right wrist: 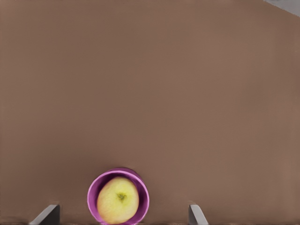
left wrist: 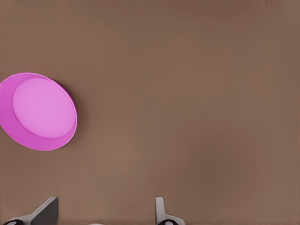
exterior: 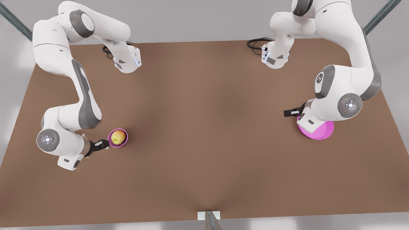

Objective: Use the left arm to pick up the apple from the plate, transfer it to the gripper of the right arm, and then use the right arm to place it into the bowl

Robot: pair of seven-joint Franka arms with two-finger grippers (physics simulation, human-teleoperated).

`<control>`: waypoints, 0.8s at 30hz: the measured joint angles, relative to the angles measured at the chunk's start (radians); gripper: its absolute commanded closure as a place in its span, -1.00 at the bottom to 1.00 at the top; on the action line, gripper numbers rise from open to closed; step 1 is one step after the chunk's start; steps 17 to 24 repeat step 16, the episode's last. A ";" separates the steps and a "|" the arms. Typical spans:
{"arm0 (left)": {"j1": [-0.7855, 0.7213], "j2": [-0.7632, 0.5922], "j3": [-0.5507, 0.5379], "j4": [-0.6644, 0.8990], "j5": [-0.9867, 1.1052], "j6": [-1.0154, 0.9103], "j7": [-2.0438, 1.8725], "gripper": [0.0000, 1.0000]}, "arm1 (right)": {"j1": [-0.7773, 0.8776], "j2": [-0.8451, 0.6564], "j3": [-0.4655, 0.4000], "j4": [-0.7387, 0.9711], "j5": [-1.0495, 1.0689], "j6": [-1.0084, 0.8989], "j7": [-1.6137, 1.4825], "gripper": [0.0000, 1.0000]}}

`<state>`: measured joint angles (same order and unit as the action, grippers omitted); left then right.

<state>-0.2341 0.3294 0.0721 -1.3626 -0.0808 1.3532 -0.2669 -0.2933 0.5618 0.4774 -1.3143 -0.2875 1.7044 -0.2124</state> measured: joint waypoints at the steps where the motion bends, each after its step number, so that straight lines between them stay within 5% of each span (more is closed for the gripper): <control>1: 0.000 0.000 0.000 0.000 0.000 -0.001 -0.003 -1.00 | 0.033 -0.010 -0.020 0.039 -0.014 -0.062 0.009 -1.00; 3: 0.000 0.000 0.000 0.000 0.000 -0.002 -0.008 -1.00 | 0.206 -0.031 -0.274 0.104 0.026 -0.158 0.011 -1.00; 6: -0.001 0.000 0.000 0.000 0.000 -0.003 -0.014 -1.00 | 0.314 -0.157 -0.414 0.062 0.092 -0.251 0.012 -1.00; 11: -0.002 -0.001 0.000 -0.001 0.001 -0.004 -0.023 -1.00 | 0.341 -0.320 -0.442 -0.074 0.149 -0.334 0.043 -1.00; 24: -0.002 -0.001 0.000 -0.001 0.002 -0.005 -0.030 -1.00 | 0.303 -0.338 -0.444 -0.085 0.188 -0.374 0.067 -1.00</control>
